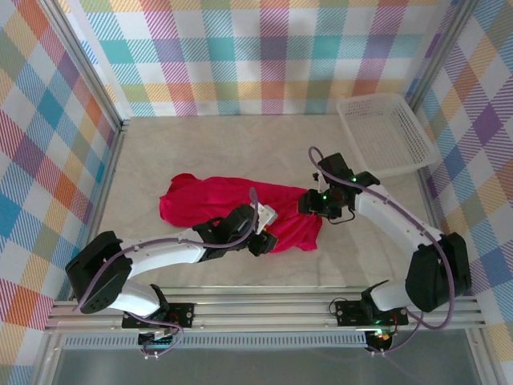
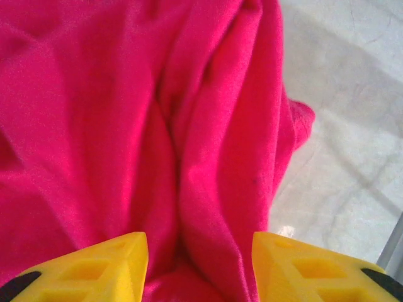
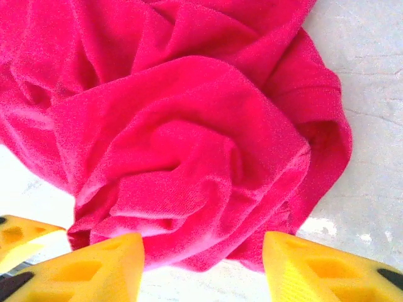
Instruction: Fold the inside-out t-shirt
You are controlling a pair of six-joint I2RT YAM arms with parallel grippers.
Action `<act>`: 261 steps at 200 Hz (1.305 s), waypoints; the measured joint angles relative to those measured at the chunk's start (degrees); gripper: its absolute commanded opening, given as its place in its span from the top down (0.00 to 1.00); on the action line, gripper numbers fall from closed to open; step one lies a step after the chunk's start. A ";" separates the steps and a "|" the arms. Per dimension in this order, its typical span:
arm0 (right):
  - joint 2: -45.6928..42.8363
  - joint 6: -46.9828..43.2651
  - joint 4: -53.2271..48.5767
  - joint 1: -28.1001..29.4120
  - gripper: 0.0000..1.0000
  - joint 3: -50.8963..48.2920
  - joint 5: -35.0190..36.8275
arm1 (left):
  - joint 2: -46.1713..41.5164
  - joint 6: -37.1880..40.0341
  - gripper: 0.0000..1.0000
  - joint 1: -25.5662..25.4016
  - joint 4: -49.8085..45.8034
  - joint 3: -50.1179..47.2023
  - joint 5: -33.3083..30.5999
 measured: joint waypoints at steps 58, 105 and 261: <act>-2.62 1.31 -0.26 -0.33 0.70 -3.26 1.62 | 4.98 6.03 0.61 2.10 -4.44 13.27 1.14; -5.68 1.29 -1.33 -1.84 0.70 -3.72 2.14 | 15.04 9.40 0.61 4.20 -6.49 18.34 6.56; 9.20 16.04 24.83 2.32 1.00 -12.52 -10.05 | 17.22 10.93 1.00 9.77 -18.53 29.31 13.42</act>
